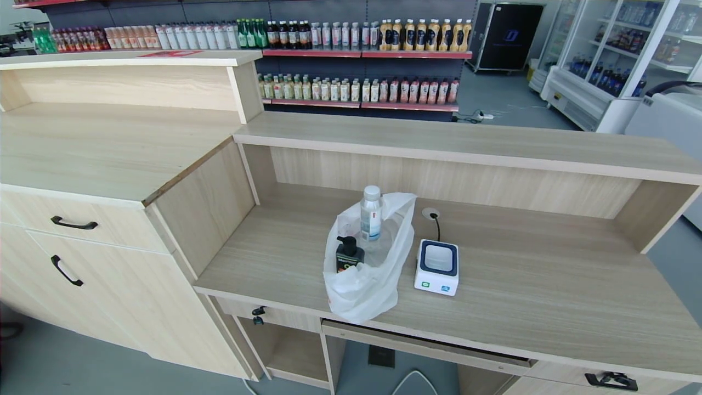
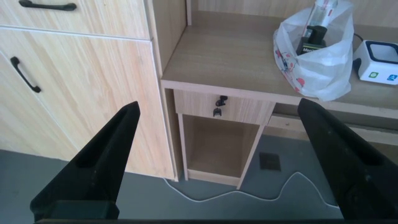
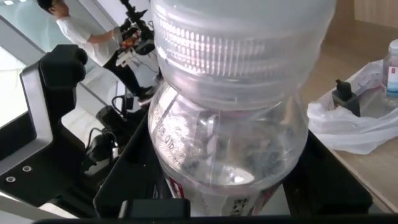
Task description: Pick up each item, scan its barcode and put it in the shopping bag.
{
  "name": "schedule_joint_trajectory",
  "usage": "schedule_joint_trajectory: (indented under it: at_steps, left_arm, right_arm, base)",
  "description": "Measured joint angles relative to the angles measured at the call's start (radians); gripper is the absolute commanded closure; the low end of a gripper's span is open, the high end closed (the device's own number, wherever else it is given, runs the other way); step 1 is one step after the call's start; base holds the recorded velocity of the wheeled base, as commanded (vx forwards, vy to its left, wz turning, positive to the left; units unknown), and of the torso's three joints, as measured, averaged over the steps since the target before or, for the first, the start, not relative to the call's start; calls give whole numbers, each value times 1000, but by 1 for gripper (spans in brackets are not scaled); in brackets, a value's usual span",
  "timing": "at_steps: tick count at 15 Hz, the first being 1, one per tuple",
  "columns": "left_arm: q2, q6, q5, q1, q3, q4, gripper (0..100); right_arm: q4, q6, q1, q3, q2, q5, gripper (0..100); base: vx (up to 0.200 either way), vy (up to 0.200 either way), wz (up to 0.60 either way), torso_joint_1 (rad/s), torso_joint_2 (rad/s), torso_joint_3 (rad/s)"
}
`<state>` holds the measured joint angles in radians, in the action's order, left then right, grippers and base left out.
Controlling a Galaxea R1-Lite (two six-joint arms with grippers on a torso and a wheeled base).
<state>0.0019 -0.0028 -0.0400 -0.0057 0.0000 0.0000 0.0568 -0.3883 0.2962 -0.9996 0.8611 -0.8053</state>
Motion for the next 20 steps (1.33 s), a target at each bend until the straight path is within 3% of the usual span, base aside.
schedule_joint_trajectory:
  at_steps: [8,17,20]
  left_arm:
    - [0,0,0,0,0,0,0]
    - [0,0,0,0,0,0,0]
    - [0,0,0,0,0,0,0]
  right_arm:
    - [-95,0,13,-53,112,44,100]
    - [-96,0,14,-61,158,47,100]
    - [-98,47,-18,-33,158,129,100]
  base:
    - [0,0,0,0,0,0]
    - [0,0,0,0,0,0]
    - [0,0,0,0,0,0]
